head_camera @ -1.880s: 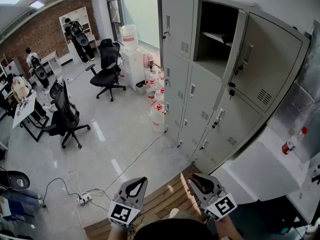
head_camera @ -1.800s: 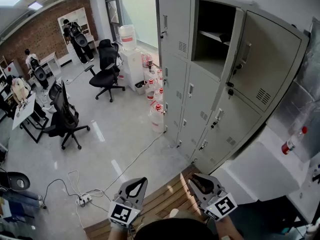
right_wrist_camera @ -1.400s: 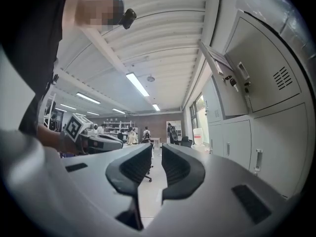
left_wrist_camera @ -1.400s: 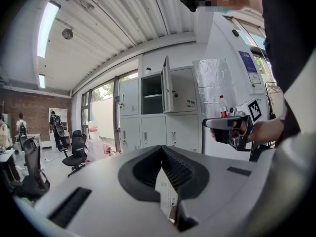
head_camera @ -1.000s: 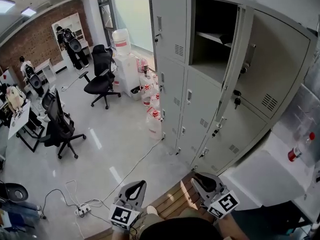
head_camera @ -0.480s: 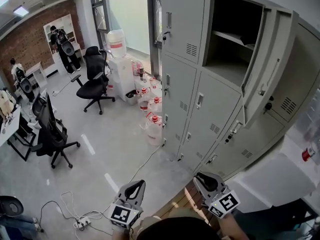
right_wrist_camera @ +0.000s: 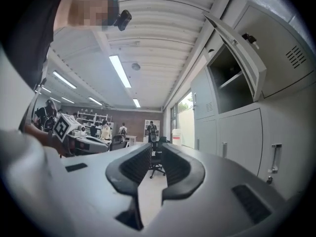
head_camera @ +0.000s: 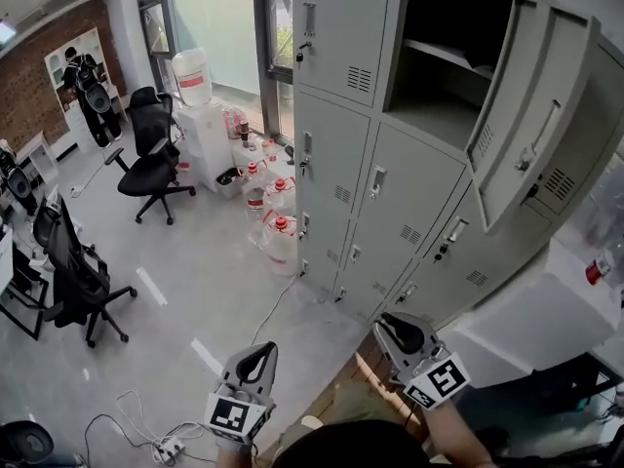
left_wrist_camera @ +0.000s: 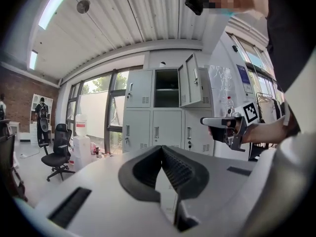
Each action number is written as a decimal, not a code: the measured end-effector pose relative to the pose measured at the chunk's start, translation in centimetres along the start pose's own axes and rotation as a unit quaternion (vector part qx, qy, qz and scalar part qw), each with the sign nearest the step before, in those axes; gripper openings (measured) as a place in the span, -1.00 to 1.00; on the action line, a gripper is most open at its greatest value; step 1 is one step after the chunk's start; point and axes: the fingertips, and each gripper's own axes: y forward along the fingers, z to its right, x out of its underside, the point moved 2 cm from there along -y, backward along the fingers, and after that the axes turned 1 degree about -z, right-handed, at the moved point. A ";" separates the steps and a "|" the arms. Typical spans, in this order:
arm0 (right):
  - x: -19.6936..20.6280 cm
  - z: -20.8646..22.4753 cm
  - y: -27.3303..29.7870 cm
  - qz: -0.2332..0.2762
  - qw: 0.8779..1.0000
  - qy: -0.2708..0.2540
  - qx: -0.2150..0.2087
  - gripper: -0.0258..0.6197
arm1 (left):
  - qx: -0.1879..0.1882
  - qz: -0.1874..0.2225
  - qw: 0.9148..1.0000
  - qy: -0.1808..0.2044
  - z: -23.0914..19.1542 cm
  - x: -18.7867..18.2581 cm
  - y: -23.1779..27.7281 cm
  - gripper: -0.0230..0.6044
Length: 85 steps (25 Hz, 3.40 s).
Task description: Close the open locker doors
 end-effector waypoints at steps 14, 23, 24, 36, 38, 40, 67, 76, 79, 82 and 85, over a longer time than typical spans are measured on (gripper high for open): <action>-3.8 10.0 -3.7 0.038 0.990 -0.018 0.134 -0.70 | 0.092 0.014 0.996 0.010 2.7 -1.6 9.9 -0.90; -6.4 15.2 -6.9 0.070 0.979 -0.039 0.188 -0.69 | 0.153 0.016 0.988 0.019 6.1 -2.8 16.6 -0.90; -6.6 15.6 -7.2 0.072 0.978 -0.040 0.193 -0.69 | 0.160 0.018 0.987 0.020 6.5 -3.0 17.3 -0.90; -9.0 19.6 -8.3 0.096 0.969 -0.058 0.219 -0.55 | 0.197 0.016 0.980 0.028 8.5 -3.2 22.1 -0.90; -9.4 19.9 -8.2 0.100 0.969 -0.059 0.218 -0.52 | 0.198 0.014 0.980 0.026 8.6 -3.2 22.4 -0.90; -9.8 20.2 -8.1 0.107 0.968 -0.060 0.220 -0.50 | 0.199 0.016 0.980 0.026 8.5 -3.4 22.6 -0.90; -11.4 18.8 -1.9 0.139 0.975 -0.065 0.160 -0.61 | 0.117 -0.001 0.993 0.015 3.3 -2.2 20.0 -0.90; -11.4 18.6 1.3 0.146 0.980 -0.058 0.121 -0.63 | 0.069 -0.006 0.998 0.011 1.3 -1.8 18.4 -0.90; -11.4 18.6 2.4 0.148 0.982 -0.058 0.107 -0.63 | 0.053 -0.007 0.999 0.008 0.9 -1.8 18.1 -0.90; -11.4 18.6 3.7 0.149 0.983 -0.057 0.089 -0.63 | 0.036 -0.006 0.999 0.009 0.4 -1.9 17.7 -0.90; -11.3 18.7 4.9 0.151 0.984 -0.055 0.073 -0.63 | 0.020 -0.004 1.000 0.014 -0.3 -1.5 17.4 -0.90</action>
